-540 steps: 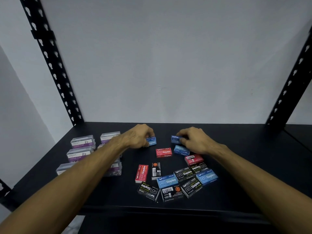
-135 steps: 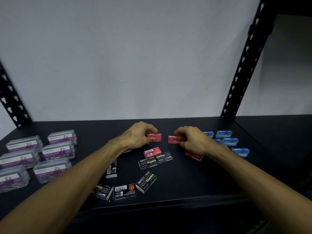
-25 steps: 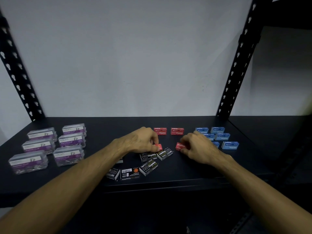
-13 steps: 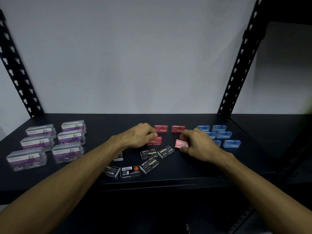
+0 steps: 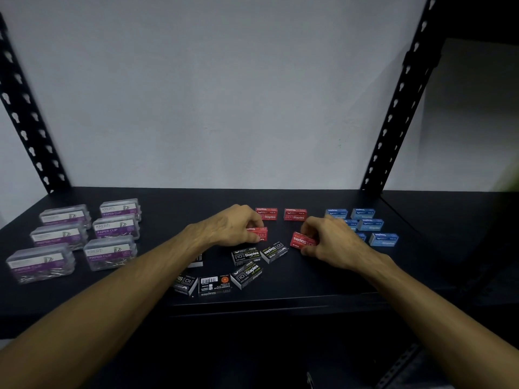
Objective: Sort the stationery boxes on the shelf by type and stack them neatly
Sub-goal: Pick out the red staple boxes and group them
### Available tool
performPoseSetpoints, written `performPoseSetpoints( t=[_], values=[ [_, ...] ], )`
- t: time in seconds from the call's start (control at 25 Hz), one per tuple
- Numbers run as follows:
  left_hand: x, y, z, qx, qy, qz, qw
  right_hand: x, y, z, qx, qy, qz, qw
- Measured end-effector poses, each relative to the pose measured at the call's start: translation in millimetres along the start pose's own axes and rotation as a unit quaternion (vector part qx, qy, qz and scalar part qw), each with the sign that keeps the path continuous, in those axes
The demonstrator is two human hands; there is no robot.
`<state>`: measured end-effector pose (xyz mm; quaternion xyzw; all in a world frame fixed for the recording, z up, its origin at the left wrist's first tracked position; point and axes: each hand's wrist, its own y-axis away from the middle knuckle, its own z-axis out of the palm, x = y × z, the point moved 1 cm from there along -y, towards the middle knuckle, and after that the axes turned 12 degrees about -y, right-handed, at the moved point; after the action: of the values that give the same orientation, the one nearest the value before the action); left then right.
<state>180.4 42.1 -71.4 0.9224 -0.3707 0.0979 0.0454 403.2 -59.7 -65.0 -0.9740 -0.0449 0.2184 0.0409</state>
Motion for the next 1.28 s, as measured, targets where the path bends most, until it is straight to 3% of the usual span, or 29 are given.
performPoseSetpoints(
  t=[0.16, 0.36, 0.64, 0.88, 1.12, 1.28],
  values=[
    [5, -1, -1, 0.028, 0.043, -0.013, 0.999, 0, -2, -5, 0.001, 0.014, -0.003, 1.000],
    [9, 0, -6, 0.083, 0.099, -0.027, 0.991, -8, -9, -10, 0.028, -0.054, 0.009, 0.998],
    [11, -3, -1, 0.100, 0.131, -0.026, 0.986, -17, -19, -2, 0.073, -0.129, 0.013, 0.989],
    [13, -6, 0, 0.076, 0.094, -0.009, 0.993, -9, -19, 7, 0.054, -0.173, 0.054, 0.982],
    [13, -7, 1, 0.107, 0.120, -0.044, 0.986, -13, -18, -1, 0.099, -0.126, 0.037, 0.986],
    [5, -4, 5, 0.104, 0.108, -0.047, 0.988, -11, -20, -4, 0.089, -0.072, 0.031, 0.993]
  ],
)
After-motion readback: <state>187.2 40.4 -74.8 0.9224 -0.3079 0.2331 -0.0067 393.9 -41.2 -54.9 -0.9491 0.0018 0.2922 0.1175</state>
